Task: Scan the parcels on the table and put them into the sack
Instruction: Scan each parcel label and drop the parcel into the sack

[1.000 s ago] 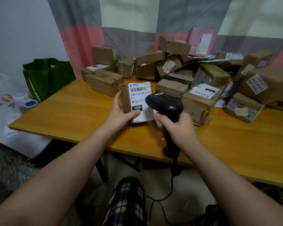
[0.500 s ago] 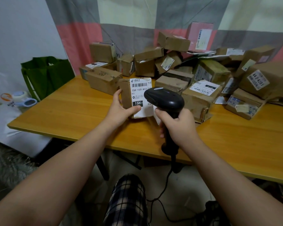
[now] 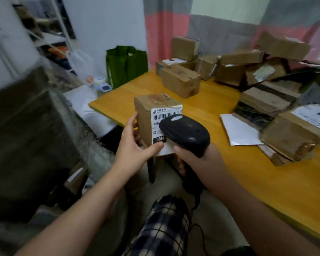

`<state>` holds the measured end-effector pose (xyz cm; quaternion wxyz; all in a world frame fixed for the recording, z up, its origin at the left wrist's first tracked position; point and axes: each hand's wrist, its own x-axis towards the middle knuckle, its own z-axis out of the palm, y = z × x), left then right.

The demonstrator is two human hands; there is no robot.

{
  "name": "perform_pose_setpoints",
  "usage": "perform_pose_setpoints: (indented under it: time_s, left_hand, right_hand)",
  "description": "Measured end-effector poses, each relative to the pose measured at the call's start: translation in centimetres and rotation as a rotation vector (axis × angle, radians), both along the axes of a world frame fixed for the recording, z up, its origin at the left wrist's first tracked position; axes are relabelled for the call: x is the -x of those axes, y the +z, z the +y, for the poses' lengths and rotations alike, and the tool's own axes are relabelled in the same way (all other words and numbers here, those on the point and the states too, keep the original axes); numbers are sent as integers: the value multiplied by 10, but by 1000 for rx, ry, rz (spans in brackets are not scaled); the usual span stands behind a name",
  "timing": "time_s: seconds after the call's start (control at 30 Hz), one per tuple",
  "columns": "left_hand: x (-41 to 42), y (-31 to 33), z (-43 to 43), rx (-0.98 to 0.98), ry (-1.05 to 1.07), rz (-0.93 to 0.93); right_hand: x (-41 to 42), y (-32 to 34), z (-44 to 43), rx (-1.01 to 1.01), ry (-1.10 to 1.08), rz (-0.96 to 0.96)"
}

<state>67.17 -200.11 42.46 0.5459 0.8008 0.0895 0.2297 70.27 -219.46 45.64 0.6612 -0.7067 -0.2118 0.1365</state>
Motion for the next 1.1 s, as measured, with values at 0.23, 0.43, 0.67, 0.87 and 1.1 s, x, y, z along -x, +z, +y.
perform_pose_setpoints:
  time_s: [0.23,0.43,0.67,0.87,1.1]
  left_hand:
    - [136,-51,70,5,435,130]
    - [204,-87,151,-218,689,488]
    - [175,-119,186,-292,535,780]
    - [147,-151,175,-283,462,875]
    - [117,-168,158,-256,368,915]
  right_hand:
    - [45,-38,96,212,295,-22]
    - [69,-86,166,425,216,-234]
    - [52,-139,196,620,217,-143]
    - [28,-147,167,582,-18,-120]
    - [21,-139,121,572,-57,-168]
